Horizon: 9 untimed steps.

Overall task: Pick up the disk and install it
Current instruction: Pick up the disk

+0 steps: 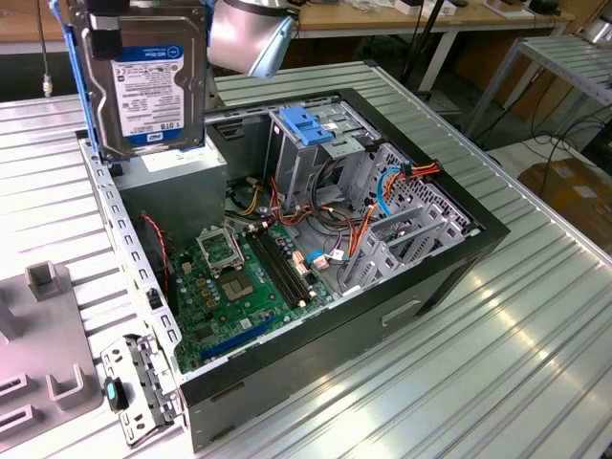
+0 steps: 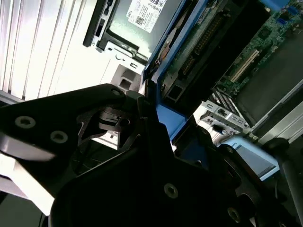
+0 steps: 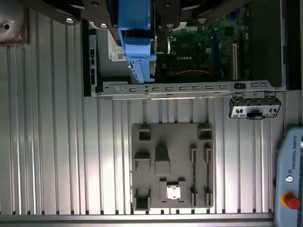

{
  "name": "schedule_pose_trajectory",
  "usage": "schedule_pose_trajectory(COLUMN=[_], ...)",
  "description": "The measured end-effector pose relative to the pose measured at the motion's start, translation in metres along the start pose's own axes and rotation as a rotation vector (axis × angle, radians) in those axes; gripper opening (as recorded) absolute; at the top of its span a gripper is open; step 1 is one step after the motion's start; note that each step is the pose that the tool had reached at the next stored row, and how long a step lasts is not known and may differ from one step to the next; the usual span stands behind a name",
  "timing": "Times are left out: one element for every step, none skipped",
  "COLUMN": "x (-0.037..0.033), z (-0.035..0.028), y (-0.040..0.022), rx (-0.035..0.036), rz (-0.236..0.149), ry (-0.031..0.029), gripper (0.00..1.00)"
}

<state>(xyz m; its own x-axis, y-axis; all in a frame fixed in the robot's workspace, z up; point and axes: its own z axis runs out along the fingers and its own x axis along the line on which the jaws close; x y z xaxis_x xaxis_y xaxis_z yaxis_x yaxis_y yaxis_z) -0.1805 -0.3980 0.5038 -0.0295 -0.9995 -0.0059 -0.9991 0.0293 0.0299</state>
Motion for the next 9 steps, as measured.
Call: schedule_pose_trajectory(x=[-0.0003, -0.0008, -0.0010, -0.0011, -0.0012, -0.0014, -0.0014, -0.0013, -0.0003], z=[-0.0004, -0.0008, -0.0009, -0.0010, -0.0011, -0.0012, -0.0012, -0.0011, -0.0008], y=[-0.0126, -0.0265, -0.0343, -0.0379, -0.0412, -0.0476, -0.0513, -0.0540, -0.0584], rx=[0.0010, 0.0125, 0.0125, 0.0126, 0.0126, 0.0126, 0.0125, 0.0126, 0.0126], rz=[0.000, 0.000, 0.000, 0.000, 0.000, 0.000, 0.000, 0.000, 0.000], ry=[-0.0001, -0.0004, -0.0004, -0.0004, -0.0003, -0.0004, -0.0003, -0.0004, -0.0004], gripper=[0.37, 0.37, 0.37, 0.37, 0.37, 0.37, 0.37, 0.37, 0.37])
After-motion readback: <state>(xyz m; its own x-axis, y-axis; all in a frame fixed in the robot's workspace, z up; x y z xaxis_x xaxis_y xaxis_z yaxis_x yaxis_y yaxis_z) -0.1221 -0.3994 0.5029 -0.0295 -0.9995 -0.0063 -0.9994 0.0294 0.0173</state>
